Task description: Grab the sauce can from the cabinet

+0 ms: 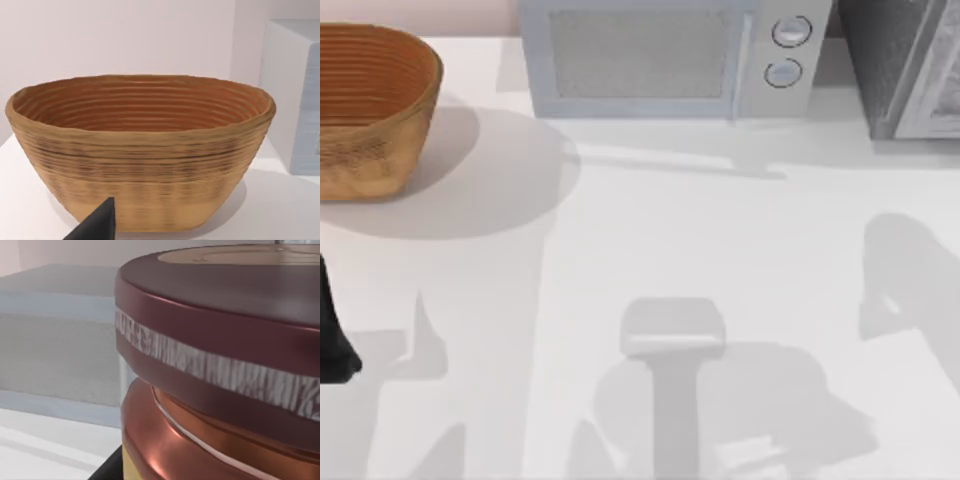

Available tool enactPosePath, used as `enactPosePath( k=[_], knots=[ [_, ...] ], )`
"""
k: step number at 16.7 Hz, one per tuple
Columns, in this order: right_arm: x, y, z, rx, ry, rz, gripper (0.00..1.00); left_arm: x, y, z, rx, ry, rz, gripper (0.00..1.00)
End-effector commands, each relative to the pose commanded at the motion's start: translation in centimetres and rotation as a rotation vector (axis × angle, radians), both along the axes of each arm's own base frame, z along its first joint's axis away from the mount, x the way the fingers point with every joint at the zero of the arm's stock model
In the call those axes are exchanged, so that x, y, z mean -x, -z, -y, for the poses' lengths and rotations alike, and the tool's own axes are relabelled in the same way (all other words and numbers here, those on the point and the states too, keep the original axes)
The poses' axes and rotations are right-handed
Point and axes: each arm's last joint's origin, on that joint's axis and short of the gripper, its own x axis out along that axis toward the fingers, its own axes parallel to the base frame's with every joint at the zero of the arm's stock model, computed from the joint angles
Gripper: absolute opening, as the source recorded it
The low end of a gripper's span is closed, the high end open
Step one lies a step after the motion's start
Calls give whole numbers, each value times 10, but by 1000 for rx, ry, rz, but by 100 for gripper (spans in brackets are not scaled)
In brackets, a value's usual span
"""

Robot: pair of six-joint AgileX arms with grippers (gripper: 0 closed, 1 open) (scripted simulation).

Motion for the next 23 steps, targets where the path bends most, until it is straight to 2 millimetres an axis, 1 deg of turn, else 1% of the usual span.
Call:
enactPosePath(
  k=[2,5,8,11,14,17,20,23],
  knots=[
    [-17,2,-9,1,-66,1,0,0,0,0,0,0,0,100],
    [-42,12,-23,1,-166,1,0,0,0,0,0,0,0,100],
    [-62,30,-38,0,-260,2,0,0,0,0,0,0,0,100],
    [-76,52,-52,-1,-344,2,0,0,0,0,0,0,0,100],
    [-84,74,-63,-2,-412,2,0,0,0,0,0,0,0,100],
    [-87,91,-71,-3,-460,2,0,0,0,0,0,0,0,100],
    [-87,99,-74,-4,-483,1,0,0,0,0,0,0,0,100],
    [-87,100,-74,-4,-485,1,0,0,0,0,0,0,0,100]
  ],
)
